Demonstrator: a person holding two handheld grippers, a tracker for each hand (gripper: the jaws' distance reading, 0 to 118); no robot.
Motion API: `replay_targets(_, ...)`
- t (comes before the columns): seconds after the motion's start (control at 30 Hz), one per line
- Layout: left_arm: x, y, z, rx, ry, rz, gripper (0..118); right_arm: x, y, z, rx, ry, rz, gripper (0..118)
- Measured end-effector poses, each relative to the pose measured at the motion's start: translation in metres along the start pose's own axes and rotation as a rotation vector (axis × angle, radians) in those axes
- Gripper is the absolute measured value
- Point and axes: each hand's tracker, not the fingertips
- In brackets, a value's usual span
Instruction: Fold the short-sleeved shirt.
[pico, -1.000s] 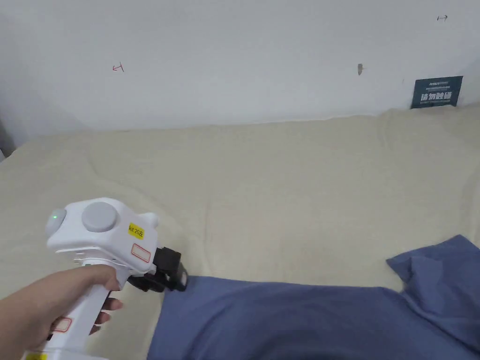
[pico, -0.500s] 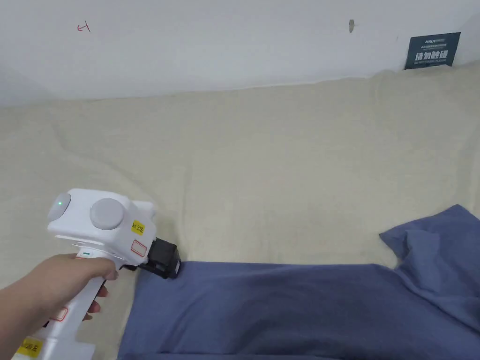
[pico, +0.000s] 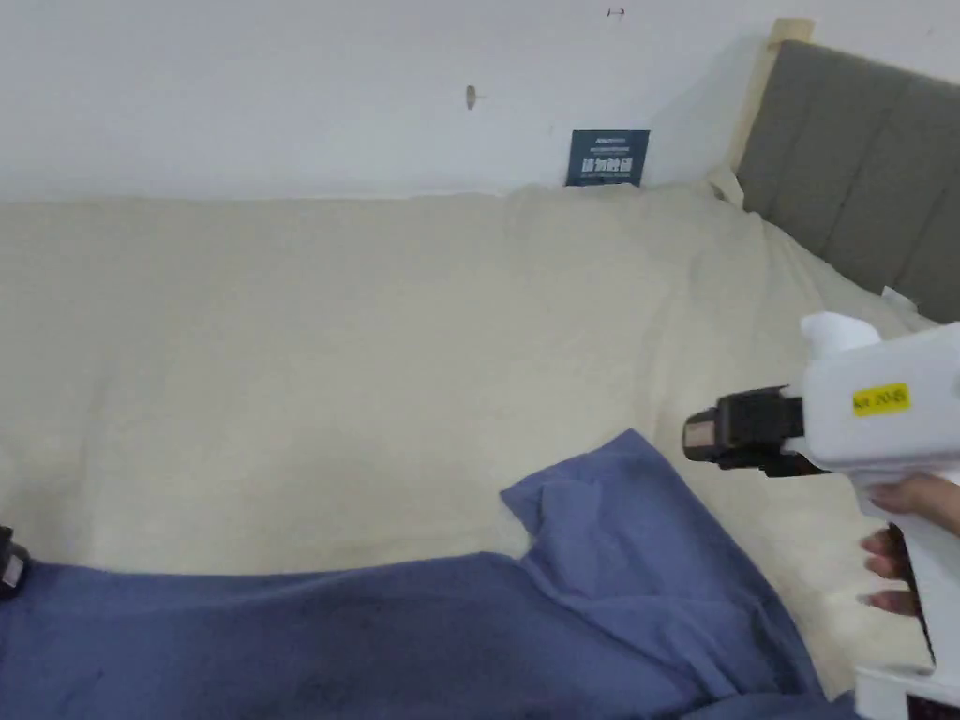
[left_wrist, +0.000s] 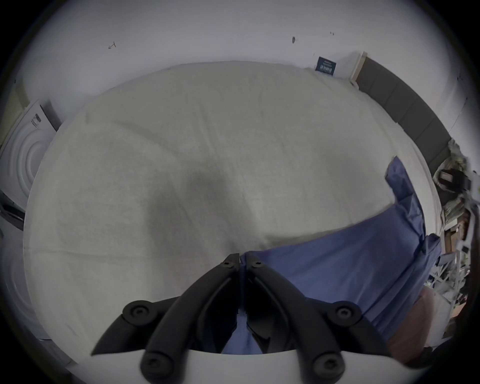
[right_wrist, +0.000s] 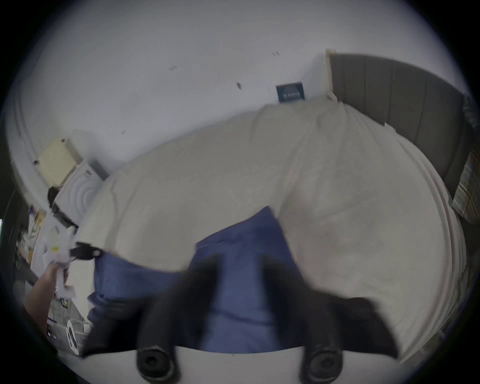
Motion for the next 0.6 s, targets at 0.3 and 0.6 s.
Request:
replay_targets(0.3, -0.004, -0.003, 0.013, 0.011, -0.038, 0.029, 5, 0.026, 0.005, -0.097, -0.353, -0.217, -0.022, 104)
replay_targets(0.6, -0.014, -0.002, 0.004, -0.009, -0.020, 0.041, 5, 0.019, 0.001, -0.071, -0.332, -0.271, 0.165, 0)
